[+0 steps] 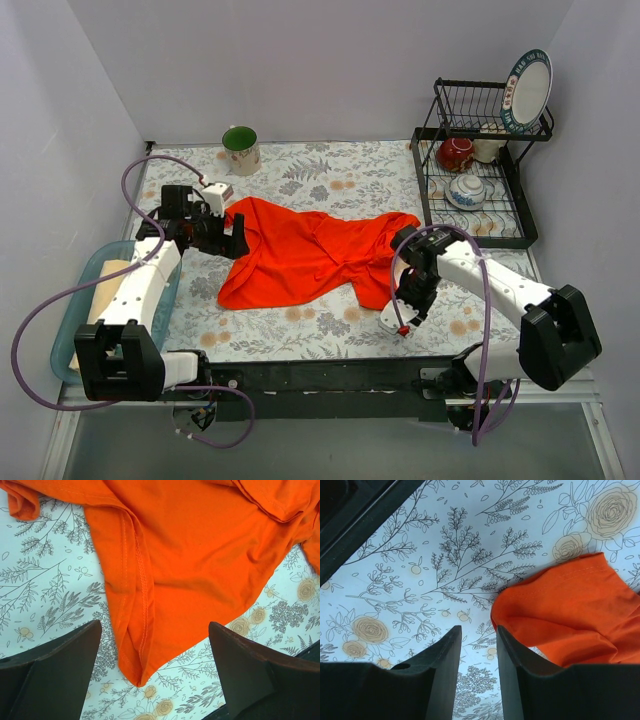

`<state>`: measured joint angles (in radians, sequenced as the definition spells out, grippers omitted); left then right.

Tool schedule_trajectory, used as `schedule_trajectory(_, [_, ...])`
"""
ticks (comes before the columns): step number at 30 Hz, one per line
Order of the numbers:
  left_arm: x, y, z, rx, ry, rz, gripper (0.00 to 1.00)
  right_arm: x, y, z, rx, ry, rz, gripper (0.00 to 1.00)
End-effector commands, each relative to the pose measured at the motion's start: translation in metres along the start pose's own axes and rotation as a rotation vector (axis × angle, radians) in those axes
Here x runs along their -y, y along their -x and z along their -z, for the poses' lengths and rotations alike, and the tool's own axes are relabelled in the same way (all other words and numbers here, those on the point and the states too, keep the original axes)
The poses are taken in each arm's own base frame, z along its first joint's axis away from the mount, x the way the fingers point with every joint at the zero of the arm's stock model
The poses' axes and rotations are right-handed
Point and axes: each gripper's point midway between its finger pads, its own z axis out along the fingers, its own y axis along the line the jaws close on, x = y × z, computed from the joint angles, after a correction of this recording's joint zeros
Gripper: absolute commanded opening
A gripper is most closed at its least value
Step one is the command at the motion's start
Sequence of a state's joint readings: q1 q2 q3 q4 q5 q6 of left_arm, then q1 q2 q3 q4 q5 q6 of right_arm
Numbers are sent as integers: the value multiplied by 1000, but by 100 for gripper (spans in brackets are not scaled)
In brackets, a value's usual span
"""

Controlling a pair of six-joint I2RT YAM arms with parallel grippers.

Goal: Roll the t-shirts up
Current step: Flatten out the T-shirt at the center of the board.

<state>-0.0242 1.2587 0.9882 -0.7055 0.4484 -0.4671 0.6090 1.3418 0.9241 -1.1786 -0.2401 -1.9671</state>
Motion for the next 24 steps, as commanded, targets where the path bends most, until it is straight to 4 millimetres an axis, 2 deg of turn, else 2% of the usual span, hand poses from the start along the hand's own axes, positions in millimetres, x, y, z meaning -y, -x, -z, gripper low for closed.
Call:
schedule_trajectory(1, [-2, 1, 11, 25, 18, -15, 88, 29, -6, -4, -38, -33, 422, 43])
schedule_trajectory(5, [-2, 0, 11, 25, 17, -12, 88, 36, -9, -2, -43, -37, 412, 42])
schedule_trajectory(11, [-2, 2, 11, 32, 14, -11, 88, 35, -5, 8, -36, -27, 419, 41])
schedule_trajectory(24, [-2, 2, 11, 32, 14, -10, 88, 44, -21, -7, -71, -12, 437, 42])
